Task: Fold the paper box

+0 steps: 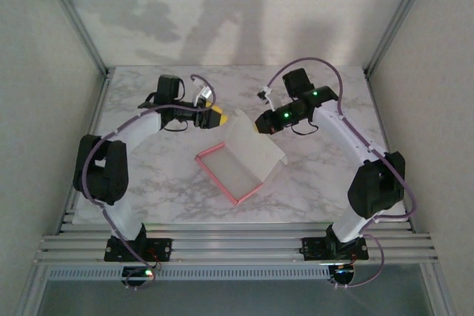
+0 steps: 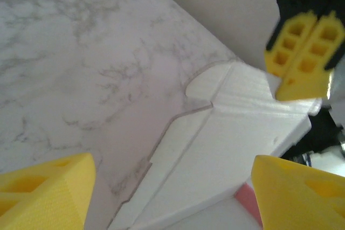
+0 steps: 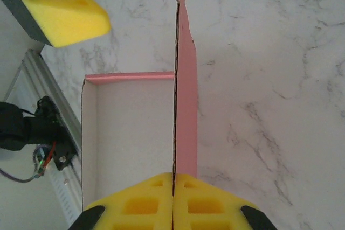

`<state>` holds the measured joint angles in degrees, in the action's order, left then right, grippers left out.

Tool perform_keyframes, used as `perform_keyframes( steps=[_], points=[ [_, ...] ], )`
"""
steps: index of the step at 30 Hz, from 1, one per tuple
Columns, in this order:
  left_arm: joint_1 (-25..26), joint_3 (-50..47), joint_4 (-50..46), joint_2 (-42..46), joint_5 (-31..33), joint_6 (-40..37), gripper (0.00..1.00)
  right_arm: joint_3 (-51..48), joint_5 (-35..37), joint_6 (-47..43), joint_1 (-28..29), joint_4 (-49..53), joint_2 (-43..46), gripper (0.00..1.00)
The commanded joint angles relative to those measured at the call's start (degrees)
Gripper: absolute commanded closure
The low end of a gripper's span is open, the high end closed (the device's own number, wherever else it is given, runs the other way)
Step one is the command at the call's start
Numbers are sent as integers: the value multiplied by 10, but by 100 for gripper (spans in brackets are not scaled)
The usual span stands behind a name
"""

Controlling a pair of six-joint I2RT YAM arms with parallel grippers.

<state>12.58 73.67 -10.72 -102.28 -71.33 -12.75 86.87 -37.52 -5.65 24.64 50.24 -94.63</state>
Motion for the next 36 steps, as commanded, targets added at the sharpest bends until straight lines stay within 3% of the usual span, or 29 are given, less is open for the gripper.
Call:
perform_keyframes(
  steps=[1,7,13,15,36],
  points=[
    [-1,46,-206,-30,-69,-187,27,30,-42,-22,1,39,-16,94],
    [3,123,-401,-86,-83,-340,40,65,-64,-40,2,78,-42,95],
    [3,219,-662,-160,-120,-574,47,74,-68,-44,6,87,-49,95],
    [4,222,-661,-167,-123,-577,51,76,-69,-48,8,93,-50,95],
    [-11,268,-662,-178,-139,-559,49,84,-113,-82,18,155,-45,96]
  ],
)
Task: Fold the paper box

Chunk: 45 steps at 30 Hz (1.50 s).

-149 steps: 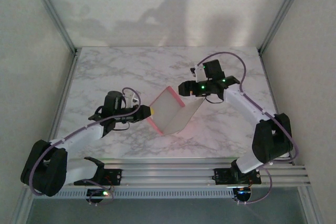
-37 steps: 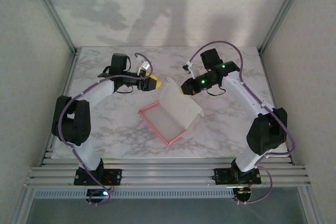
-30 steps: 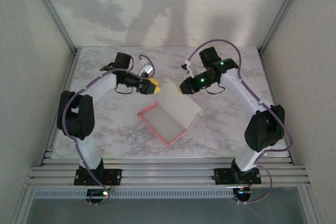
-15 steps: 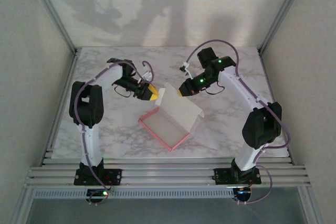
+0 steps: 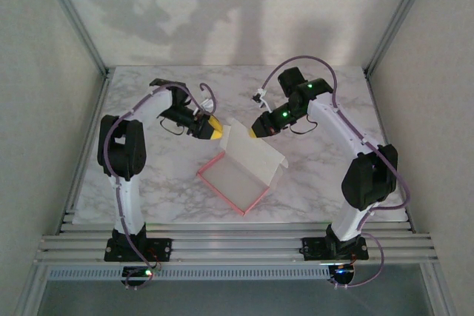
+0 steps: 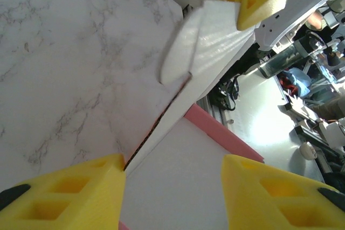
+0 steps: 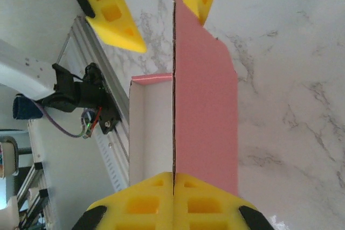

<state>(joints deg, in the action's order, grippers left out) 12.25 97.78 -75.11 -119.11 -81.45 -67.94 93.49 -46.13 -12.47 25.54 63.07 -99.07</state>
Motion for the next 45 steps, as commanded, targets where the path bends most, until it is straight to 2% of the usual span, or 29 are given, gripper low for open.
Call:
perform_keyframes(
  steps=[1,9,13,15,17,19,20,22,25,30,37,45],
  points=[
    [-12,33,-18,-12,-41,-5,49,18,-25,-15,9,29,1,95],
    [-21,114,-17,-30,-34,39,46,4,3,2,11,10,23,96],
    [-23,160,14,-29,-10,106,45,-1,38,16,10,-6,35,96],
    [-22,146,126,-4,29,219,44,-3,48,20,11,-11,39,96],
    [-18,68,336,58,103,401,44,-2,50,22,11,-15,43,96],
    [-17,3,468,105,131,489,44,-1,50,22,11,-15,45,96],
    [-19,1,473,112,135,494,44,-1,50,22,10,-15,47,96],
    [-18,23,427,102,130,469,42,3,47,18,10,-12,50,96],
    [-7,51,324,93,117,367,39,18,32,3,10,7,50,96],
    [-1,48,237,123,123,259,38,48,11,-16,11,29,49,95],
    [6,80,147,136,171,203,39,93,-3,-38,21,56,29,95],
    [11,56,136,183,195,183,38,125,36,-47,35,78,0,95]
  ],
)
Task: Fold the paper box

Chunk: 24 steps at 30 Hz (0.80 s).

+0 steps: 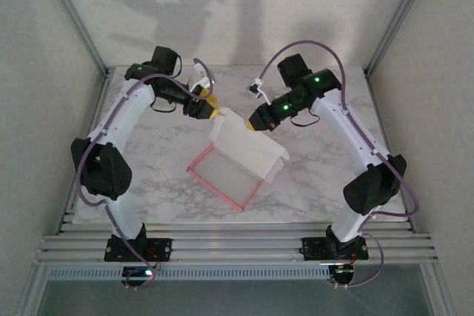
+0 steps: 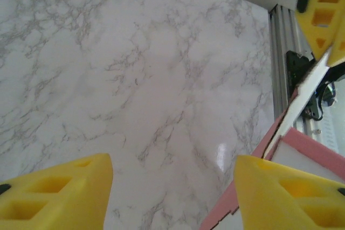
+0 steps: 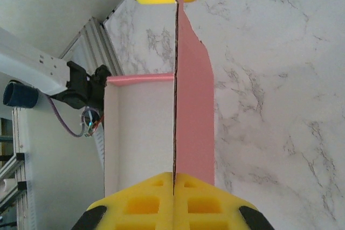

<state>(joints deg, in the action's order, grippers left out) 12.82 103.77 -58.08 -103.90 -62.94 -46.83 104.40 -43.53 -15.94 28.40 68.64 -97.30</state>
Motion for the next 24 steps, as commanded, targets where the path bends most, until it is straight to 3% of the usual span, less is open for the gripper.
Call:
perform_keyframes(
  steps=[1,9,20,24],
  points=[
    [6,-7,-41,36,10,-37,38,19,14,-14,10,24,-21,95],
    [13,-35,-50,66,30,-59,39,30,32,-16,29,30,-25,96],
    [65,-64,-75,61,85,-76,40,46,69,-20,49,47,-24,96],
    [74,-78,-75,63,104,-72,48,41,111,-15,54,48,-30,97]
  ],
)
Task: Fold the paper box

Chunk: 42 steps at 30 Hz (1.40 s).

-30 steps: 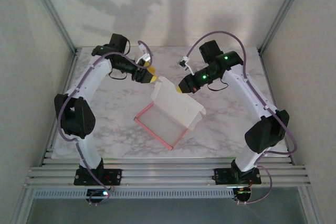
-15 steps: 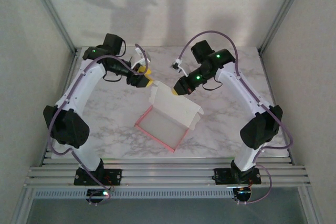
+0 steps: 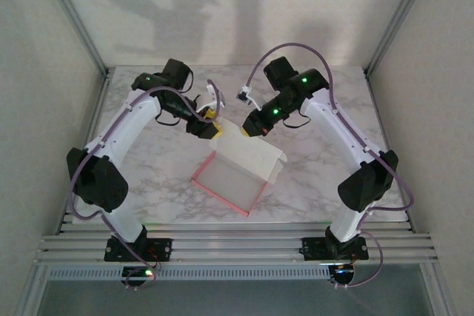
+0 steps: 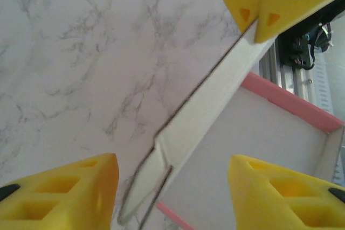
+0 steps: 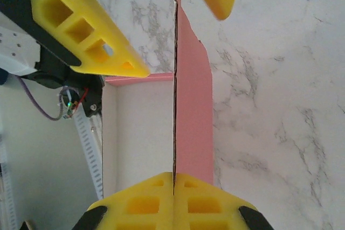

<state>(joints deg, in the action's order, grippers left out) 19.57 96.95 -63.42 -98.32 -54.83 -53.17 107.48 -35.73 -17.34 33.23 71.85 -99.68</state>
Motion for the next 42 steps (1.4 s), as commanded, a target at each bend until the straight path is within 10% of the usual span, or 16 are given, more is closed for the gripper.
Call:
perform_keyframes(
  steps=[1,24,42],
  points=[
    [7,-12,-21,8,29,-6,51,8,44,1,7,15,-8,97],
    [45,6,1,-37,80,57,62,0,102,10,24,0,2,98],
    [60,17,4,-59,108,84,91,-3,128,14,31,-5,5,98]
  ],
)
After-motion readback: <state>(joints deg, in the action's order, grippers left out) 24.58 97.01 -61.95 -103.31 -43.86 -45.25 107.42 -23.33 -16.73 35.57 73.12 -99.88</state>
